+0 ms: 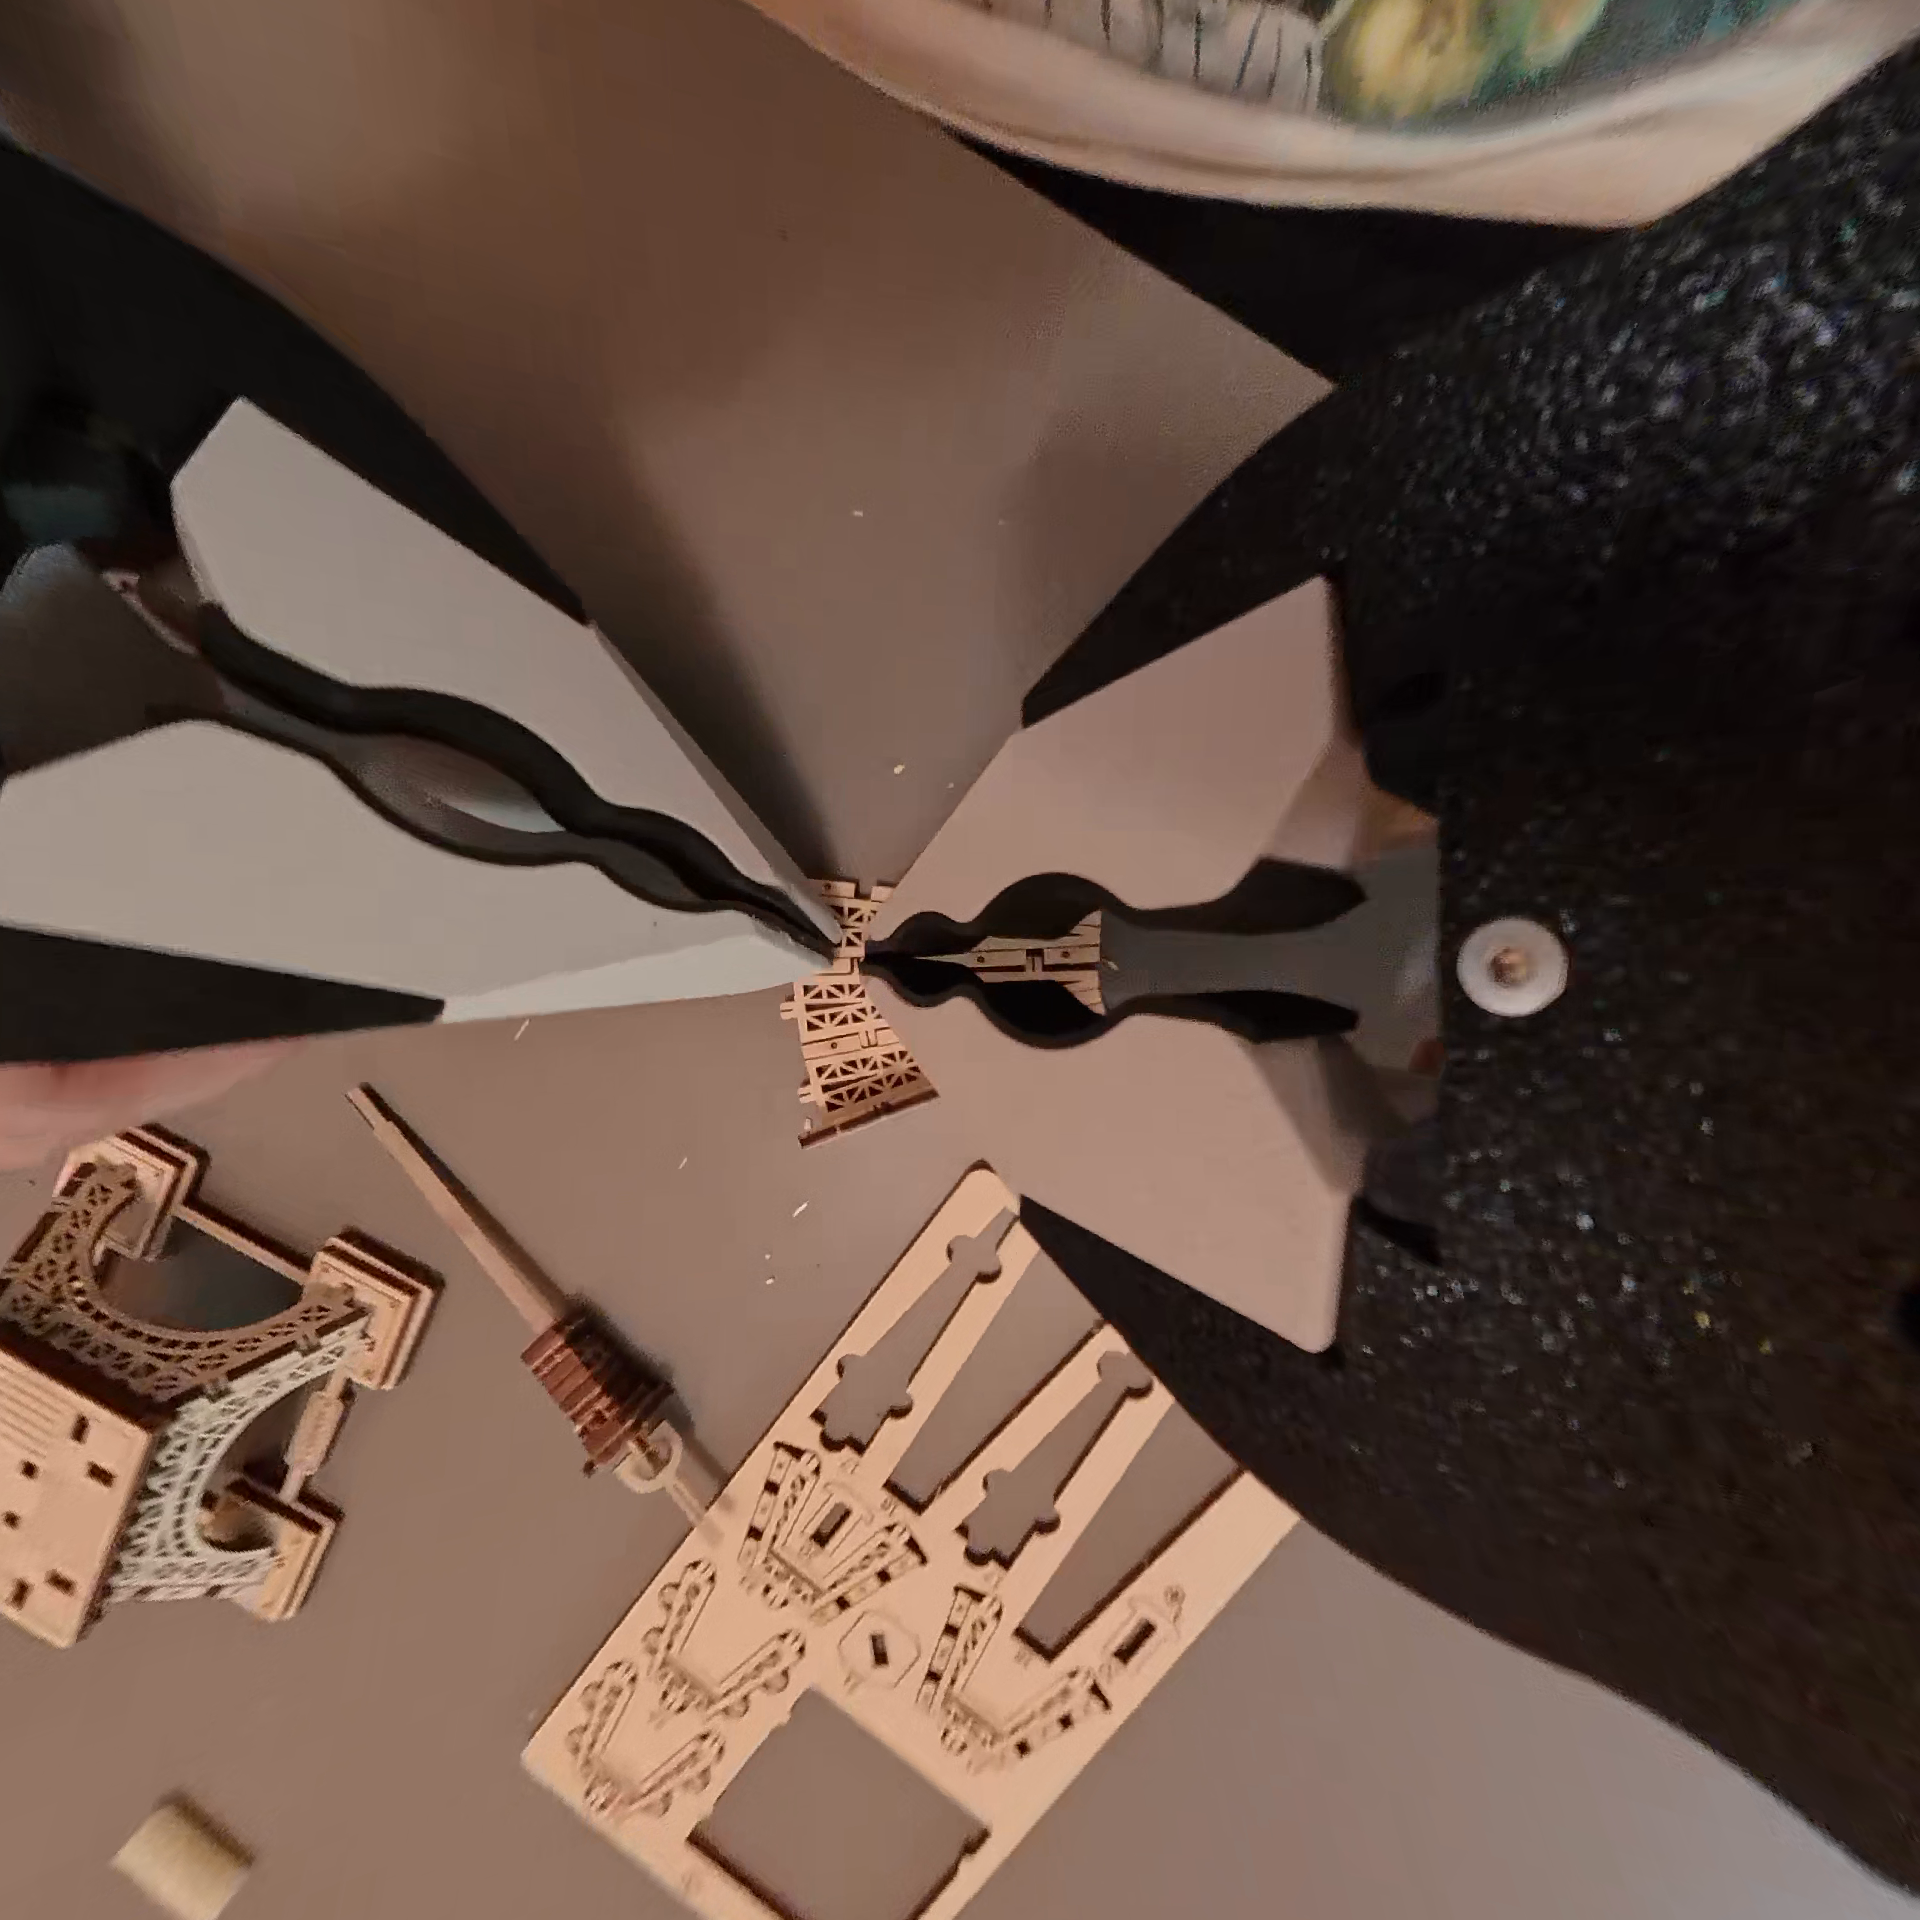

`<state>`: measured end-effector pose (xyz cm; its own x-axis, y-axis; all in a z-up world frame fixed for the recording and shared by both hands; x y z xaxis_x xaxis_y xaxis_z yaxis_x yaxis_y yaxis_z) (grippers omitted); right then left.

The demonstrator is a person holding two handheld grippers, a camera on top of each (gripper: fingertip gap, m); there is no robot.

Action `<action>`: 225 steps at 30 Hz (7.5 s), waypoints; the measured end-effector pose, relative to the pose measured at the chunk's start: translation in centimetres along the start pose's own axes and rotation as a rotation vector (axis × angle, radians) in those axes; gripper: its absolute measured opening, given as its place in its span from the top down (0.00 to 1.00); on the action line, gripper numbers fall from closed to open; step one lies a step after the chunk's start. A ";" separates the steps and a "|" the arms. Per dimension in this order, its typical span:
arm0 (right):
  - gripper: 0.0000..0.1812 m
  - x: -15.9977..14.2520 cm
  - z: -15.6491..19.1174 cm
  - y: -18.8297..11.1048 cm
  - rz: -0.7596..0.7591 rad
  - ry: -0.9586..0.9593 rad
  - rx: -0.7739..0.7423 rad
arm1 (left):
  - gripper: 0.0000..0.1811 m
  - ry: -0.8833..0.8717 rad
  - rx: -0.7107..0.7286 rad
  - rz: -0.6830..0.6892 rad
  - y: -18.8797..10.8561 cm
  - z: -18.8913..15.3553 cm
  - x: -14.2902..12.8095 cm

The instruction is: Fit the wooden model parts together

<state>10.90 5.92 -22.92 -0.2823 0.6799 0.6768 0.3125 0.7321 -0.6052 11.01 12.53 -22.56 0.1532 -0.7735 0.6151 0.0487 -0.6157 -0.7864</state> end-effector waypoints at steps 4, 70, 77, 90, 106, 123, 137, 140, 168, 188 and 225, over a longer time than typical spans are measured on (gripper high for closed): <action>1.00 -0.1 -0.1 0.0 -0.005 0.033 0.016 | 1.00 -0.097 -0.071 0.048 0.1 0.4 0.3; 1.00 -0.2 -0.4 0.3 -0.054 0.137 0.033 | 0.69 -0.095 -0.017 0.091 -0.6 3.2 0.0; 1.00 -0.2 -0.4 0.3 -0.055 0.141 0.033 | 0.61 -0.165 -0.006 0.152 -0.5 4.0 -0.2; 1.00 -0.2 -0.4 0.3 -0.054 0.147 0.042 | 0.73 -0.109 -0.101 0.430 0.2 3.4 1.3; 1.00 -0.2 -0.4 0.2 -0.059 0.128 0.037 | 0.59 -0.028 0.159 0.149 -2.5 3.3 1.9; 0.77 -0.8 -2.7 0.5 -0.027 0.573 0.185 | 0.62 0.054 0.257 -0.230 -3.0 3.1 -1.3; 0.72 -1.1 -2.4 0.6 0.012 0.542 0.187 | 0.57 0.061 0.169 -0.265 -2.1 3.3 -1.3; 0.72 -1.1 -2.1 0.6 0.013 0.489 0.144 | 0.57 0.079 0.180 -0.240 -1.9 3.4 -1.5; 0.59 -1.6 -3.3 0.5 0.236 0.640 -0.092 | 0.57 -0.016 -0.009 -0.161 -0.8 4.8 -1.5; 0.60 -2.1 -3.3 0.7 0.107 0.662 -0.154 | 0.60 -0.083 -0.004 -0.081 -1.0 4.2 -1.1; 0.60 -2.0 -3.3 0.8 0.111 0.648 -0.168 | 0.63 -0.257 0.130 -0.003 -2.8 3.8 0.1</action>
<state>14.70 4.97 -23.36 0.3438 0.5507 0.7606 0.4598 0.6075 -0.6477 14.65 14.79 -20.49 0.3972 -0.6977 0.5961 0.1729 -0.5810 -0.7953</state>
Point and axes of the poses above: each gripper's, where its closed fingertips meet, y out along the fingers, x out of its top, z = x × y across the jaws, the point moved 5 cm from there along -y, back along the fingers, and after that the axes turned 8 degrees about -x, right-handed, at the moved point
